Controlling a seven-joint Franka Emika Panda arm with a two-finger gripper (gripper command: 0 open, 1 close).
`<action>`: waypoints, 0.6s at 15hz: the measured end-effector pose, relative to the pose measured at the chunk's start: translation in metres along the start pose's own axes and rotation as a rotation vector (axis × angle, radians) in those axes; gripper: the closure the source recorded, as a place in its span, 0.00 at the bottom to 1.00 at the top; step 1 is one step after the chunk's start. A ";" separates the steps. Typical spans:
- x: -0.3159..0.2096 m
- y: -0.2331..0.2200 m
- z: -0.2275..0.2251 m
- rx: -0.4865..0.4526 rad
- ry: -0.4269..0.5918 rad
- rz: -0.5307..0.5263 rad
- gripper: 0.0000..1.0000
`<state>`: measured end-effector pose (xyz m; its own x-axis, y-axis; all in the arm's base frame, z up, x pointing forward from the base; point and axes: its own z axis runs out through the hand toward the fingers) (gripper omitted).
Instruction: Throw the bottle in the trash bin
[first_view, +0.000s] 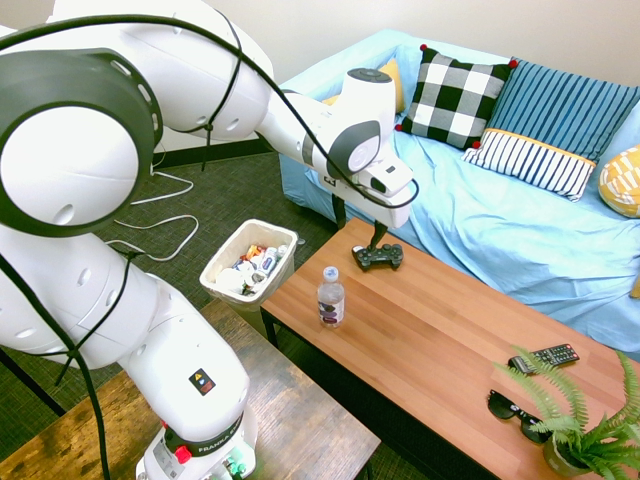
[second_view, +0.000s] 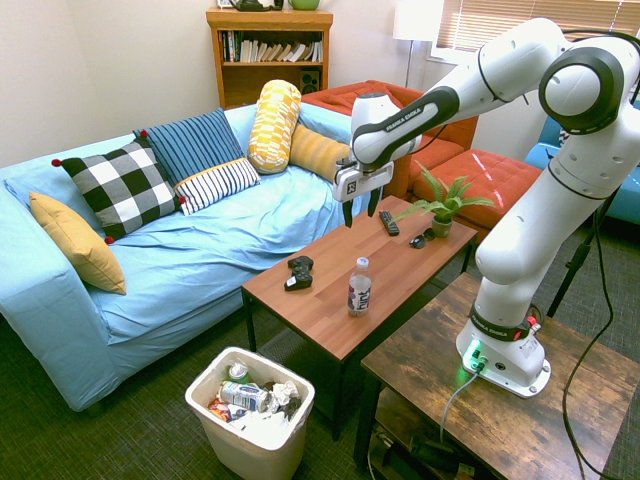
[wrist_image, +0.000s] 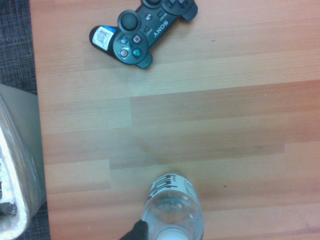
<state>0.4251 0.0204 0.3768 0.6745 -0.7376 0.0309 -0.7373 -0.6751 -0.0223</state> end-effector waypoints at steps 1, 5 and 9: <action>0.001 -0.001 0.000 0.002 0.002 0.000 0.00; -0.005 -0.009 0.010 -0.006 0.004 0.016 0.00; -0.008 -0.010 0.043 -0.042 0.004 0.039 0.00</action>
<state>0.4282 0.0327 0.3342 0.6448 -0.7636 0.0344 -0.7643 -0.6446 0.0180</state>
